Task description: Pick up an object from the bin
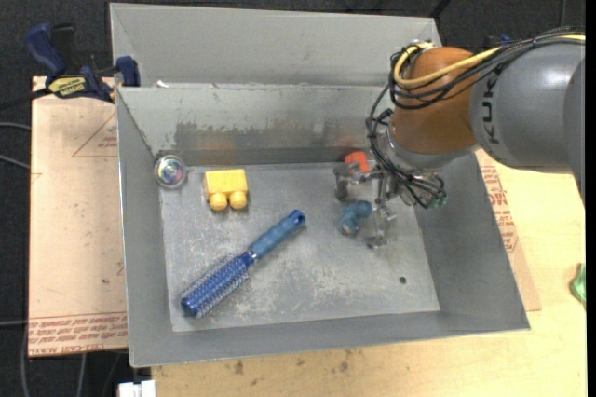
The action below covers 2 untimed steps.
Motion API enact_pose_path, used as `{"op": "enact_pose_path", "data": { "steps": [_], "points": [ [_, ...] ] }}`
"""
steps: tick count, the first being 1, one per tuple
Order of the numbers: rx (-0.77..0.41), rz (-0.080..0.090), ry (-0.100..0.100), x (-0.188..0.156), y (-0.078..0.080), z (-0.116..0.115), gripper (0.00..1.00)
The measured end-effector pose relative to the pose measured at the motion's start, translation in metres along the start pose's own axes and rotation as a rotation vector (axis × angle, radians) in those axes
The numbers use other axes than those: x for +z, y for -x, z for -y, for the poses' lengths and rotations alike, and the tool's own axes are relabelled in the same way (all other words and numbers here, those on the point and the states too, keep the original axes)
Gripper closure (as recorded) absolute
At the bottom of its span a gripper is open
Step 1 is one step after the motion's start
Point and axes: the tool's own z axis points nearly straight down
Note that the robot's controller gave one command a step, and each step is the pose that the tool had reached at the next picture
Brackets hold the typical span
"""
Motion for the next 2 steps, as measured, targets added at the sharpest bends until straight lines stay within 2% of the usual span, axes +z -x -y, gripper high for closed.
{"op": "enact_pose_path", "data": {
  "steps": [1,2],
  "points": [
    [0.001,0.001,0.000,-0.001,0.000,0.000,1.00],
    [0.003,0.006,-0.005,-0.040,0.002,0.001,1.00]
  ]
}}
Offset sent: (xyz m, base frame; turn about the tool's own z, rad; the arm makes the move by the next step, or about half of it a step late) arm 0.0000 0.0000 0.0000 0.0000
